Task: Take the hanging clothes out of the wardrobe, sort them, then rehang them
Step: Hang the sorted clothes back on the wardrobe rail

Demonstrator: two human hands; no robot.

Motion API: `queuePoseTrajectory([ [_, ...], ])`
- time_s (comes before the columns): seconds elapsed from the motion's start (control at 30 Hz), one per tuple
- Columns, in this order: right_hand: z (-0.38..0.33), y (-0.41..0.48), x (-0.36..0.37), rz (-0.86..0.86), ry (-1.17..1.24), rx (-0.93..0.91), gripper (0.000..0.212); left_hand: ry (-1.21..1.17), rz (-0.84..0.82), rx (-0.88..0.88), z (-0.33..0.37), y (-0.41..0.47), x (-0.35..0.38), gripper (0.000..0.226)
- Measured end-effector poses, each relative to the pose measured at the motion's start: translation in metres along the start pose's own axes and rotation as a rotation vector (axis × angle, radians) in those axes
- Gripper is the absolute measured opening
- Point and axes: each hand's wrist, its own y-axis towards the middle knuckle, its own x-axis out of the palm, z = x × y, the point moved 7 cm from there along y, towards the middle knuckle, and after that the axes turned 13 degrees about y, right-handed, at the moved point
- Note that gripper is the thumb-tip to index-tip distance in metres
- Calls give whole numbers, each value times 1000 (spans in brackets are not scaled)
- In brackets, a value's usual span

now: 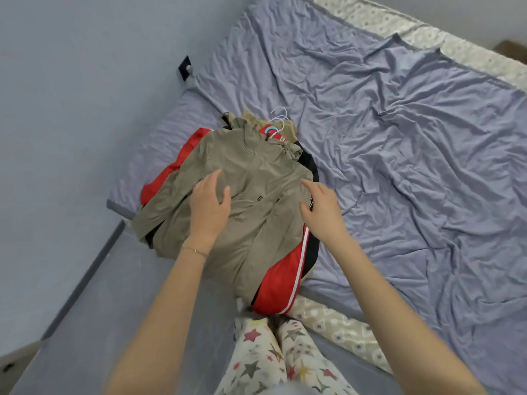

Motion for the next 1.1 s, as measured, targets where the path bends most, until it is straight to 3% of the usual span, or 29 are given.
queuePoseTrajectory([
  [0.4, 116, 215, 90, -10, -78, 215, 62, -49, -144, 42, -43, 164, 147, 43],
  [0.6, 191, 265, 124, -66, -122, 401, 62, -92, -243, 39, -66, 192, 219, 43],
  [0.73, 200, 268, 123, 6, -90, 311, 47, -167, -291, 38, -65, 188, 249, 42],
  [0.87, 196, 258, 111, 82, 166, 277, 37, -279, -312, 5, -49, 182, 258, 38],
  [1.0, 175, 239, 98, 119, 294, 170, 12, -299, -246, 11, -22, 182, 247, 34],
  [1.1, 155, 226, 96, 103, 316, 98, 15, -272, -267, -27, -6, 183, 244, 36],
])
